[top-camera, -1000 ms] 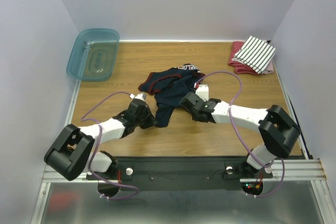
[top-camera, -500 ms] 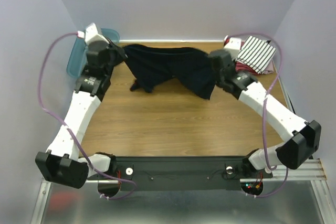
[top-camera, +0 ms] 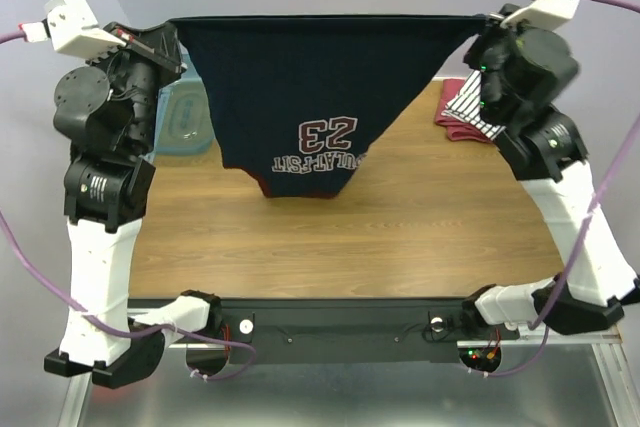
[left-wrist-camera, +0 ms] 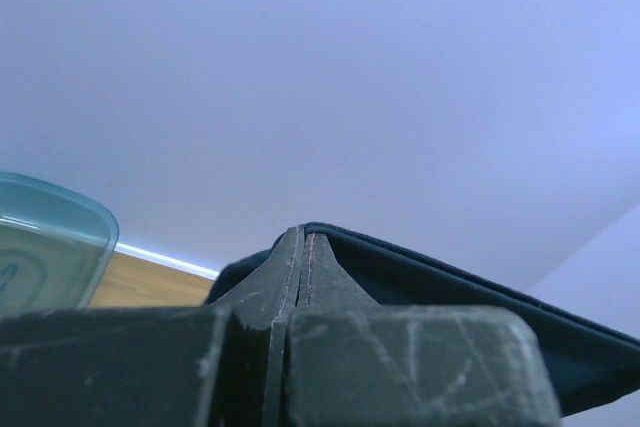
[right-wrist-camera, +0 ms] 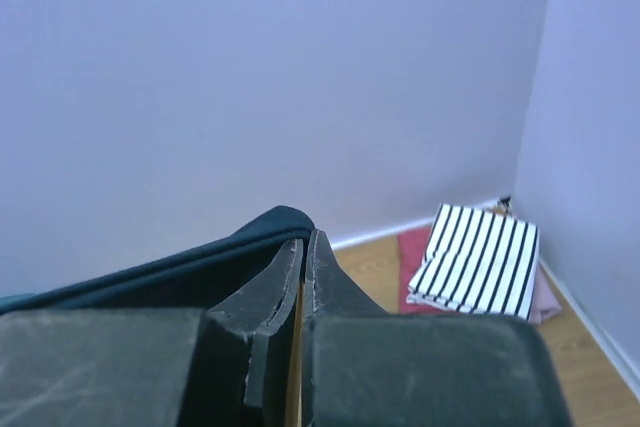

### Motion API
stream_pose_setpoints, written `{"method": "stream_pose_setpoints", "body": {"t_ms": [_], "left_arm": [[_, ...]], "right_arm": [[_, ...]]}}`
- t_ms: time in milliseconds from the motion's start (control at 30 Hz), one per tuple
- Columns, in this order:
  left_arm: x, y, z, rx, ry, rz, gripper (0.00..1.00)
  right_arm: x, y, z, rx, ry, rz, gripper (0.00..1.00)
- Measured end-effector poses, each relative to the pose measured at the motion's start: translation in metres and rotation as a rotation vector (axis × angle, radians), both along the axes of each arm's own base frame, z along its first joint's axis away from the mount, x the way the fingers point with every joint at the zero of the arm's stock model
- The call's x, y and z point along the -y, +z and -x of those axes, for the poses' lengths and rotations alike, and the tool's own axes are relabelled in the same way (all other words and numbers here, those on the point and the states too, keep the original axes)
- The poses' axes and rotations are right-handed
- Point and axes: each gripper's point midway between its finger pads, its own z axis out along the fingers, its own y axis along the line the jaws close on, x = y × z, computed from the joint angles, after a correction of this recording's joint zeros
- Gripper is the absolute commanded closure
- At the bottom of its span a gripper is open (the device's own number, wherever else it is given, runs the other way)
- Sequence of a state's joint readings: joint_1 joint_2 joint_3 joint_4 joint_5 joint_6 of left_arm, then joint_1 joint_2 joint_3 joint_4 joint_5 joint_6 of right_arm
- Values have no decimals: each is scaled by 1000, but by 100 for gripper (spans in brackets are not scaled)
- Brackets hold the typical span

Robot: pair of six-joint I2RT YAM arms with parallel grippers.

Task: Fold and stack the tank tops
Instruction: Flatten the tank top out

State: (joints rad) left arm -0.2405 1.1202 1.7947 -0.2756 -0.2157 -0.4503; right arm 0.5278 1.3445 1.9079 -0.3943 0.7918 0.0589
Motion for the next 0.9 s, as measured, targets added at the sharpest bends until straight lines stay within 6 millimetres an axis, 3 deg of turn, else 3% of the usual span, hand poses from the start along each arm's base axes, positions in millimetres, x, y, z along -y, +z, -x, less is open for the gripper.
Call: {"method": "stream_pose_setpoints", "body": {"t_ms": [167, 333, 500, 633, 700, 733, 833, 900], "left_arm": [[0, 7, 20, 22, -28, -2, 100], [4, 15, 24, 43, -52, 5, 100], [10, 16, 0, 53, -55, 24, 100], [17, 10, -49, 59, -46, 43, 100], [18, 8, -81, 72, -35, 55, 100], [19, 12, -92, 90, -34, 59, 100], [25, -2, -165, 73, -39, 65, 100], [28, 4, -211, 112, -60, 71, 100]], "right_arm": [[13, 36, 36, 99, 60, 12, 99], [20, 63, 63, 189, 111, -10, 100], [10, 72, 46, 209, 110, -4, 99], [-12, 56, -2, 177, 102, 40, 99], [-21, 40, -41, 144, 93, 69, 99], [-28, 29, -72, 125, 101, 86, 99], [-32, -2, -146, 81, 107, 115, 100], [-35, -20, -187, 68, 122, 128, 99]]}}
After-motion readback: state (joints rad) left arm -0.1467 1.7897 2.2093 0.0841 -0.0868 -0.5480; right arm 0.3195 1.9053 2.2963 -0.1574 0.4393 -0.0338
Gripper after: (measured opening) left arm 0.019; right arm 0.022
